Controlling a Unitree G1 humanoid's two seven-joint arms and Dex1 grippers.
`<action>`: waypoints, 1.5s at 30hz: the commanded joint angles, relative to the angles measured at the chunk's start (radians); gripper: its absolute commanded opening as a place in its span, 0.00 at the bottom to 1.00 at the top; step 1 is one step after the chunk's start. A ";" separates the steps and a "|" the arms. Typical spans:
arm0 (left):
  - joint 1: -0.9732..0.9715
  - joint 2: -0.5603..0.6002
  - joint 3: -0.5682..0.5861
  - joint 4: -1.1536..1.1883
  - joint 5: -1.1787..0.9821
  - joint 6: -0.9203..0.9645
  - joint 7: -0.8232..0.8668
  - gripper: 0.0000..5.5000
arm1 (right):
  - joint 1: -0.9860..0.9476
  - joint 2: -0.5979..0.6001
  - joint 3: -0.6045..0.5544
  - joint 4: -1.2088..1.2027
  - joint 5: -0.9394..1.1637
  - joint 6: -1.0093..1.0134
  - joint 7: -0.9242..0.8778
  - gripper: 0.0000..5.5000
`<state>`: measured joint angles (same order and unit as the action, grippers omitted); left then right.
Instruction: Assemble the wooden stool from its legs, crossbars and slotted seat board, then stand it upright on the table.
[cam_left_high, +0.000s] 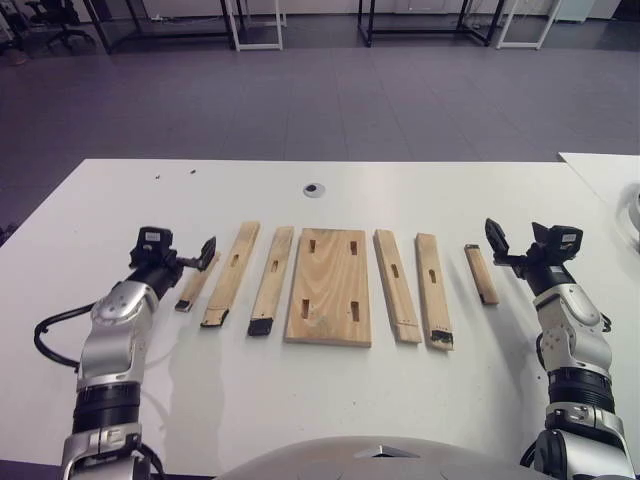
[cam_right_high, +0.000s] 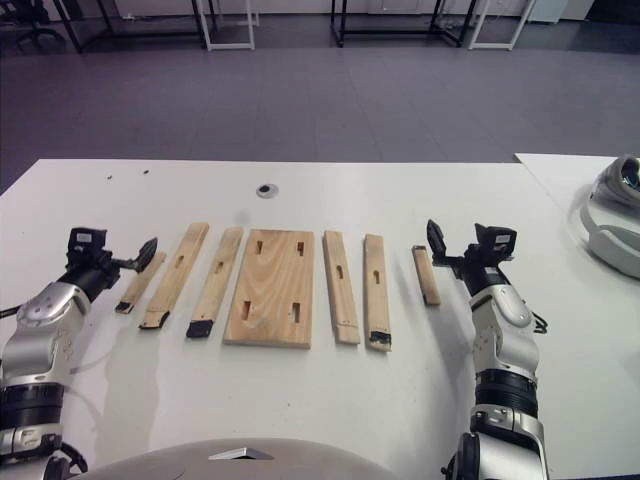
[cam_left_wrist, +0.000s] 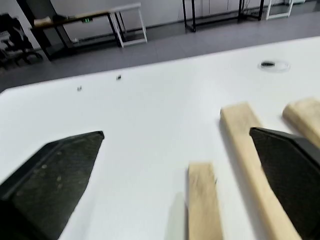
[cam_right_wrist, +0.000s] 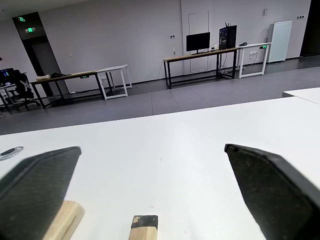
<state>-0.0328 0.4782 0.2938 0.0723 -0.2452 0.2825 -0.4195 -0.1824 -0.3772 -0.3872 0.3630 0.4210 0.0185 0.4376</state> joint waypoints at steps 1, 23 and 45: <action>0.031 0.031 -0.005 0.016 -0.030 0.048 -0.066 0.98 | 0.017 0.014 0.003 0.016 -0.023 -0.012 -0.022 0.98; 0.160 0.078 -0.083 0.044 0.025 0.142 -0.104 0.33 | -0.021 -0.017 0.029 0.075 -0.101 0.000 -0.038 0.98; -0.475 -0.233 -0.377 -0.115 -0.044 -0.087 -0.151 0.23 | -0.518 0.326 0.058 -0.294 0.694 0.783 -0.214 0.83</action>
<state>-0.4959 0.2396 -0.0703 -0.0210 -0.3002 0.2046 -0.5469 -0.6697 -0.0557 -0.3075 0.0632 1.0893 0.7825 0.2645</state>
